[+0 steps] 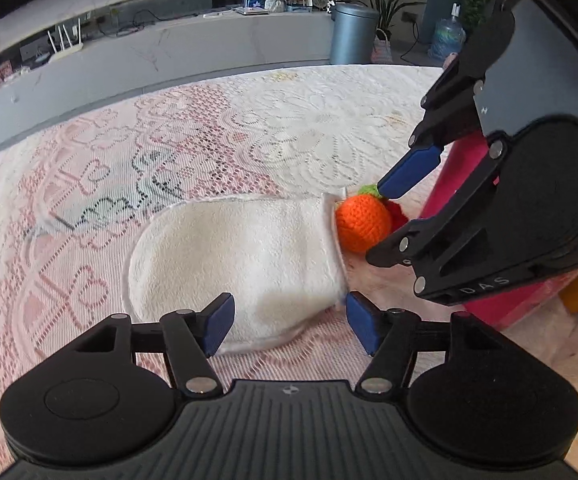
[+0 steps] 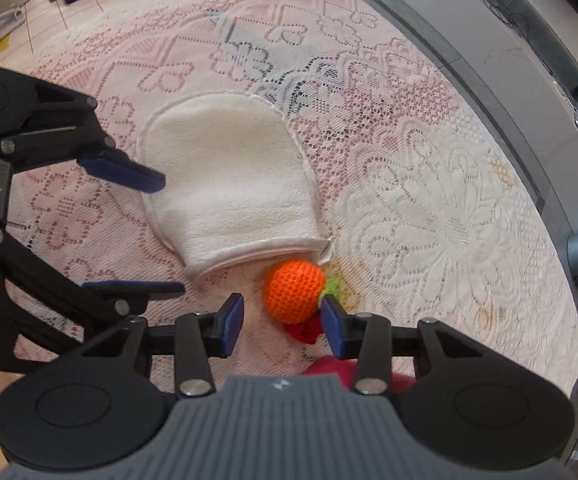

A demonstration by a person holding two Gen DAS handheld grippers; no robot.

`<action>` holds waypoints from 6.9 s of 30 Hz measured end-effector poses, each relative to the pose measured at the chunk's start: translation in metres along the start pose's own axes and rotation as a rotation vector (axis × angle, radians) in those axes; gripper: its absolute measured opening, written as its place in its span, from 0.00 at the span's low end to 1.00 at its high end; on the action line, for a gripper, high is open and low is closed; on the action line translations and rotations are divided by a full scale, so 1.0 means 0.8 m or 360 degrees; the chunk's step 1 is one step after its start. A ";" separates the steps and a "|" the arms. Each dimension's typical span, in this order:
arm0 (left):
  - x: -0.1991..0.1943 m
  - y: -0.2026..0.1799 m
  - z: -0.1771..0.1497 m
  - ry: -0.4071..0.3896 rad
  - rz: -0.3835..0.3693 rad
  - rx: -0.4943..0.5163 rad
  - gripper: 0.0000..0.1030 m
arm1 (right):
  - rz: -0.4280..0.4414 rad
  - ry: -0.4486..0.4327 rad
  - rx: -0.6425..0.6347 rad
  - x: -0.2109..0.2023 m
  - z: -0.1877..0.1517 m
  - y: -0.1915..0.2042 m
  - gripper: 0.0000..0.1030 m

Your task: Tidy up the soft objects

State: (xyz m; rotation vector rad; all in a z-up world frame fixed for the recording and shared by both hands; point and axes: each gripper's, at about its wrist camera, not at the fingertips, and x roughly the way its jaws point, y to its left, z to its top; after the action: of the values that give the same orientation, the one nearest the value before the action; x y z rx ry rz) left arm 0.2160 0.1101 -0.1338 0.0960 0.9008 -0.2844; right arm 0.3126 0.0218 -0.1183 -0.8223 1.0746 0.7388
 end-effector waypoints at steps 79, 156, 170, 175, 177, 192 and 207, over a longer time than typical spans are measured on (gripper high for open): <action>-0.234 -0.172 0.022 -0.0658 -0.0437 -0.0175 0.08 | -0.0368 -0.0741 0.1079 -0.294 -0.336 0.015 0.39; -0.086 -0.338 0.138 -0.0331 -0.0558 0.0047 0.70 | -0.0684 -0.0213 0.1032 -0.219 -0.465 -0.137 0.80; -0.188 -0.284 0.068 -0.0754 -0.0166 0.0103 0.69 | -0.0677 -0.0642 0.1198 -0.300 -0.440 -0.020 0.87; -0.214 -0.268 0.045 -0.0891 -0.0043 0.0088 0.69 | -0.0642 -0.0828 0.1342 -0.312 -0.433 0.022 0.91; -0.222 -0.261 0.036 -0.0933 0.0001 0.0092 0.69 | -0.0644 -0.0893 0.1391 -0.314 -0.431 0.035 0.95; -0.224 -0.227 -0.045 -0.1061 0.0307 0.0082 0.85 | -0.0800 -0.1068 0.1556 -0.275 -0.419 0.127 0.96; -0.168 -0.190 -0.081 -0.0734 0.0428 -0.0125 0.93 | -0.0717 -0.1047 0.1694 -0.209 -0.431 0.127 0.97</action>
State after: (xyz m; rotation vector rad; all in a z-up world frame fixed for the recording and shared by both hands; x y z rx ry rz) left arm 0.0451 0.0045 -0.0630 0.0736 0.4322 -0.0153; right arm 0.0216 -0.2423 -0.0684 0.1261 0.5068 -0.0274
